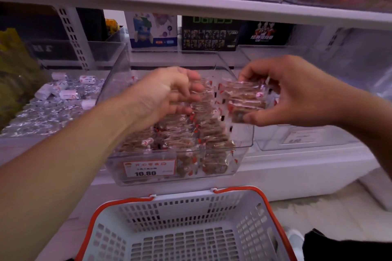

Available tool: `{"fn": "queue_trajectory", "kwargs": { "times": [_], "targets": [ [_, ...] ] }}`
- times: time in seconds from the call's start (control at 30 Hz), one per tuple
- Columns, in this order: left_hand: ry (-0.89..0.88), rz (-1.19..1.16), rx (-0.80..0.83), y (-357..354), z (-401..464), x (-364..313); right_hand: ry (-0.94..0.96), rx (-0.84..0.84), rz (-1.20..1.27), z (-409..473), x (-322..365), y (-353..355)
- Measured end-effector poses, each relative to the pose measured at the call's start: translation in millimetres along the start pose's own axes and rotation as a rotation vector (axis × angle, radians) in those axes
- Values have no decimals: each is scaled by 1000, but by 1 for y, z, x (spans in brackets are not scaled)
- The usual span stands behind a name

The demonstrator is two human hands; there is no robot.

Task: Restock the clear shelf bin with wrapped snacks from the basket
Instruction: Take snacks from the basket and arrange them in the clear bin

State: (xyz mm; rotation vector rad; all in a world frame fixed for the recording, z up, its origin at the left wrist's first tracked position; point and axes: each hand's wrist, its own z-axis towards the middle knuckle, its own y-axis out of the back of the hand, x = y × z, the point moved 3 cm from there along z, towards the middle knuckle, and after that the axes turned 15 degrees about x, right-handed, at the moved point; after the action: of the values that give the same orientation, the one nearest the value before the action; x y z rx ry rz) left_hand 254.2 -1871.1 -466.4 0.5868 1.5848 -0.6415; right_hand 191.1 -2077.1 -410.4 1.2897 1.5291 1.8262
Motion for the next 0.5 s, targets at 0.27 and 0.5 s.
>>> {"fn": "queue_trajectory", "kwargs": {
  "times": [0.27, 0.5],
  "targets": [
    [88, 1095, 223, -23, 25, 23, -41, 108, 28, -11, -18, 3],
    [75, 1262, 221, -23, 42, 30, -33, 119, 21, -3, -16, 12]
  ]
}}
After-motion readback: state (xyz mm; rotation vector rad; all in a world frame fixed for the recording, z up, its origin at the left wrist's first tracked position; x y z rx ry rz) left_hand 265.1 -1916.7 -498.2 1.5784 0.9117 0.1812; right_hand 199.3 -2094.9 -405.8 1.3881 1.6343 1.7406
